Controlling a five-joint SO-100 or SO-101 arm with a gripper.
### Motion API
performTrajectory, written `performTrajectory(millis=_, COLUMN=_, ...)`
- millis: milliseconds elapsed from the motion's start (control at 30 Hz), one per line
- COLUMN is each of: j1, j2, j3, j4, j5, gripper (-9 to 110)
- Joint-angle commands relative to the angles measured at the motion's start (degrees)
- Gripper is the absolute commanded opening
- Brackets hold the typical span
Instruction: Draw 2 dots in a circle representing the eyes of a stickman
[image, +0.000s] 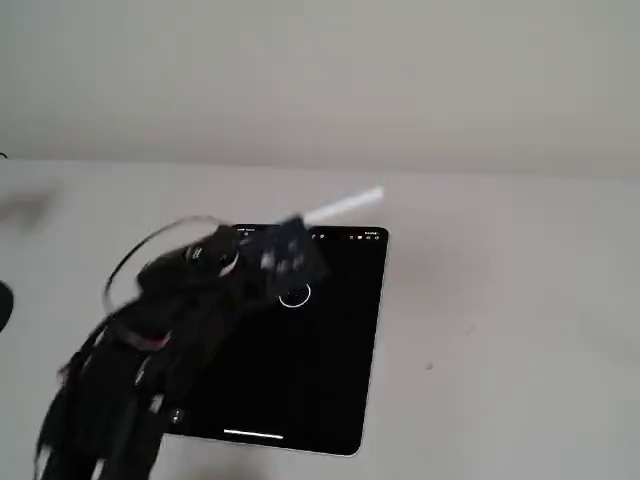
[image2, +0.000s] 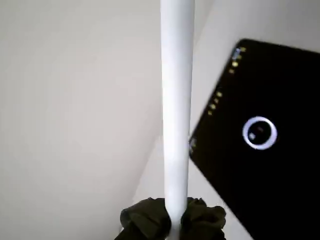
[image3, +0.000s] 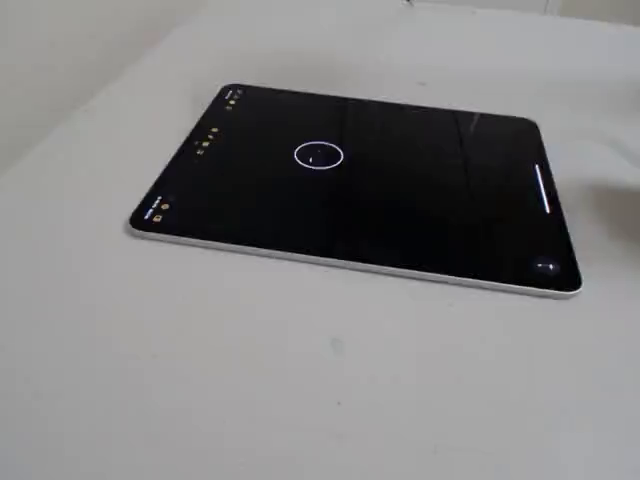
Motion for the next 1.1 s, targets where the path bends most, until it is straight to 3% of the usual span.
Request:
performTrajectory(millis=0, j1=-1.23, j2=19.51, j3=5.45, j4=12.3, j5=0.97, gripper=0)
performTrajectory(millis=400, j1=3.69, j2=42.63, j3=26.37, j4=24.61, j5=-1.23, gripper=0)
performTrajectory(millis=1067, j1=9.14, j2=42.71, j3=42.8, j4=30.85, j5=2.37, gripper=0)
